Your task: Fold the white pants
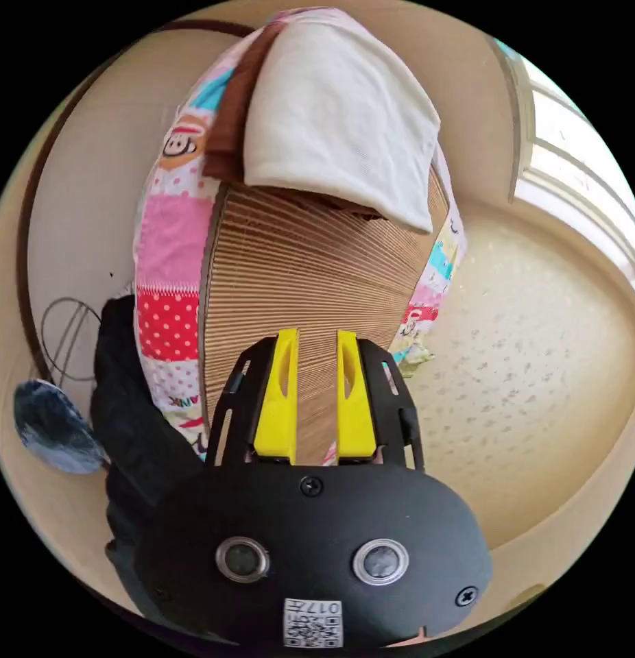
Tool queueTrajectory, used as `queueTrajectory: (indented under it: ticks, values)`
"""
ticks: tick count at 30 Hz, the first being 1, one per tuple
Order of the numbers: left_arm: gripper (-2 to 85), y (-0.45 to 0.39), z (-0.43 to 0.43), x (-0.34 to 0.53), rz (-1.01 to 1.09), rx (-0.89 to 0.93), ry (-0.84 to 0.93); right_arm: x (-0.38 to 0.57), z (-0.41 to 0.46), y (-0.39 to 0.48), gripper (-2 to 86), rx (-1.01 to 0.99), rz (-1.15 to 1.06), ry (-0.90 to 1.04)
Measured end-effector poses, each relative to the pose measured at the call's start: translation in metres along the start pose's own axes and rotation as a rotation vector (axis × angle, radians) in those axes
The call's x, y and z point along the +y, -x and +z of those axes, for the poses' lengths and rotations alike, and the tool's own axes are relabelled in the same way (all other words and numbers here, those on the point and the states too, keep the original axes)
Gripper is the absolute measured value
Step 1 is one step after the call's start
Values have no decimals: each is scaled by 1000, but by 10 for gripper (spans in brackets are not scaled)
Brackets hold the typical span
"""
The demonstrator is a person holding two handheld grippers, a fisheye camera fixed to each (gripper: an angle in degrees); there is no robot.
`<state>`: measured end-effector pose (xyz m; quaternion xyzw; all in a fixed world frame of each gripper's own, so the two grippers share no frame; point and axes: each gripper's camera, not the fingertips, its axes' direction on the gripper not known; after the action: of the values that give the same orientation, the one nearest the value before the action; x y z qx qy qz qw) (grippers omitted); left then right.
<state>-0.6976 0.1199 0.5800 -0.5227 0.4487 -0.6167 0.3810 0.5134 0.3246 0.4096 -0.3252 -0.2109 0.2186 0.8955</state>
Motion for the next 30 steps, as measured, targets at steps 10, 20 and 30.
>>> queueTrajectory:
  ticks: [10,20,30]
  values:
    - [171,-49,22,-67,554,-804,164,56,39,48,5,-160,-101,59]
    - [48,114,-48,-125,55,-306,297,78,-2,3,4,-168,-42,50]
    - [36,90,-255,-38,947,595,363,35,-20,-69,5,-399,-6,91]
